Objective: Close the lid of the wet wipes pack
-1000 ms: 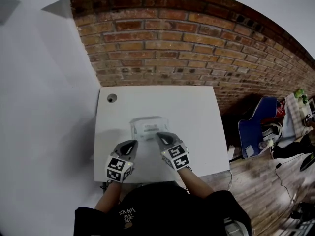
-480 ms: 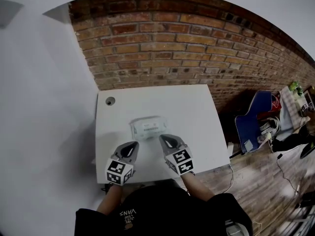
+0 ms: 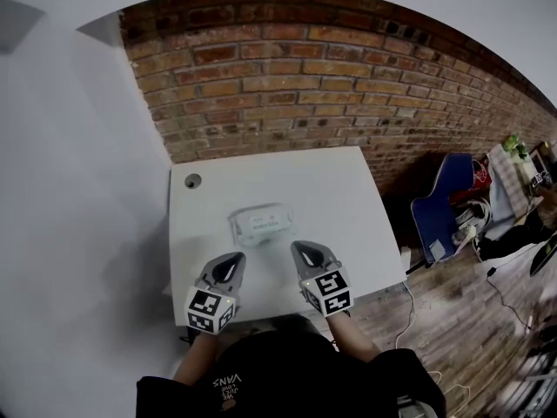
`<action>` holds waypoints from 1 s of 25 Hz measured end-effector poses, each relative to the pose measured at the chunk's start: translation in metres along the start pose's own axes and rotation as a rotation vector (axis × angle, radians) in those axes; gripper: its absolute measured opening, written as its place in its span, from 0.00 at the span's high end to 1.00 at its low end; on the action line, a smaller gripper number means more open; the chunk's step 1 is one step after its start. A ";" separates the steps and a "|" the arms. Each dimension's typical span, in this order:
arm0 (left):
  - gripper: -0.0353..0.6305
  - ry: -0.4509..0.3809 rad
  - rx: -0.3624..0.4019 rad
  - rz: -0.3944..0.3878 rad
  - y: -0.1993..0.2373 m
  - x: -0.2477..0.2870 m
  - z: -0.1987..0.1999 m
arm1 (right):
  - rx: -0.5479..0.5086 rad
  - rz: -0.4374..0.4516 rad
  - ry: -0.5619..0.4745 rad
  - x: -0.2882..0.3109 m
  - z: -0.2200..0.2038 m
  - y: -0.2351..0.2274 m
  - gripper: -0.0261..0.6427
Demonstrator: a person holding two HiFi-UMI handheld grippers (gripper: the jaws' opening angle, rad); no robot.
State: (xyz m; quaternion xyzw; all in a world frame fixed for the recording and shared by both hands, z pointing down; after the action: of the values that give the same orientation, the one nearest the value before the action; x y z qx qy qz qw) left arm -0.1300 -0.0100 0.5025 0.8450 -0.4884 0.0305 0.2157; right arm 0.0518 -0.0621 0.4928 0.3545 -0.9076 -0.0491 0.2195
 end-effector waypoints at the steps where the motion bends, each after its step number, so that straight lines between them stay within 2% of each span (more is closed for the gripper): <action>1: 0.95 -0.004 0.000 -0.001 0.000 -0.002 0.000 | 0.006 -0.006 -0.001 -0.003 0.000 0.001 0.96; 9: 0.95 -0.025 -0.002 -0.021 -0.004 -0.019 -0.001 | 0.037 -0.035 -0.023 -0.020 0.003 0.012 0.96; 16: 0.95 -0.019 0.034 -0.053 -0.015 -0.027 -0.006 | 0.052 -0.025 -0.038 -0.031 0.003 0.025 0.96; 25: 0.95 -0.051 0.041 -0.044 -0.016 -0.041 -0.001 | 0.057 -0.013 -0.102 -0.040 0.006 0.039 0.96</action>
State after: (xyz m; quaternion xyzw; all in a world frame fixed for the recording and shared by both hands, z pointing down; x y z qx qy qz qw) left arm -0.1377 0.0303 0.4872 0.8602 -0.4743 0.0143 0.1867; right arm 0.0507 -0.0073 0.4826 0.3636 -0.9163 -0.0427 0.1624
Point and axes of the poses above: the fingertips, and each gripper's own axes: x forward along the fingers, y to its left, z out of its top, the point moved 6 cm from there along -x, backward along the fingers, and after that the axes turned 14 degrees about -x, right-handed, at the moved point
